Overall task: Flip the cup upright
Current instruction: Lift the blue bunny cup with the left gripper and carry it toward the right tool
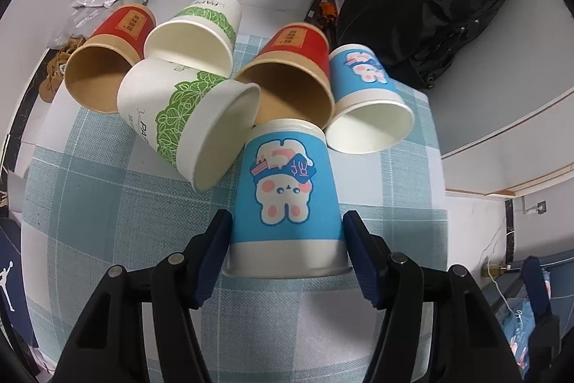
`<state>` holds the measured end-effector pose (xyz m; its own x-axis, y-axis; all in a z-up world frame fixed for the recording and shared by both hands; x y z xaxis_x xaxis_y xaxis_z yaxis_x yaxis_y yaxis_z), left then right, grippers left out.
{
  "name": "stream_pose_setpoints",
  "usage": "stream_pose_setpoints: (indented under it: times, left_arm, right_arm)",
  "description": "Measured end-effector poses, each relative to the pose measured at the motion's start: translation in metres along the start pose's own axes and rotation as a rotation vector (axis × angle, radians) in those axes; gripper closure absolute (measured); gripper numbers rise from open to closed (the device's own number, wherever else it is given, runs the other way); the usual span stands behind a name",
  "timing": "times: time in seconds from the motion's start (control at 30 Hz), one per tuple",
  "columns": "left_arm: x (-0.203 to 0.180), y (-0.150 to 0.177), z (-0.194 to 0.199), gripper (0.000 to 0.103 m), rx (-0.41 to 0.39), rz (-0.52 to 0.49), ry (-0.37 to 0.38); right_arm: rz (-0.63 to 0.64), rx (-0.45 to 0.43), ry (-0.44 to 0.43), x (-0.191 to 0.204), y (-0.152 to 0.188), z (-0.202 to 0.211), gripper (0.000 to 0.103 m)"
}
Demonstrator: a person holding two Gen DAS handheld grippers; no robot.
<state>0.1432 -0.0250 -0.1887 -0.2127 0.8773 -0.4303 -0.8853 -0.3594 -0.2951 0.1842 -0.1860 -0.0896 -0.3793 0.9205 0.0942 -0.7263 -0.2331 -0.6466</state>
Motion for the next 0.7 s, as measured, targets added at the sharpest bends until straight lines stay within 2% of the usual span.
stream_pose_setpoints:
  times: [0.33,0.5,0.7]
  left_arm:
    - [-0.022,0.000,0.028,0.045,-0.063,-0.031,0.073]
    - [-0.022,0.001,0.059,0.045,-0.138,-0.053,0.095]
    - [-0.012,0.003,0.097,0.045,-0.232,-0.044,0.129]
  right_arm:
    - [-0.007,-0.018,0.010,0.001,-0.003,0.005,0.011]
    - [0.037,-0.051,0.049,0.003,-0.002,0.010,0.011]
    - [0.062,-0.036,0.069,0.010,0.009,0.004,0.011]
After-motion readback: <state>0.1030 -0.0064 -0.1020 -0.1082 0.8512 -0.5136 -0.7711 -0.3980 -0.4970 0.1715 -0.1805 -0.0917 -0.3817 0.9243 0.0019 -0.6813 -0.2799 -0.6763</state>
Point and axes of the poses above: each gripper's, at about its wrist camera, not at the fingertips, and z roughly against the way its jaws point, x to its left, y to its underside, the point moved 10 cm from there along -z, roughly the way its jaws point, and after that the axes turned 8 degrees about y, right-handed, at the moved point
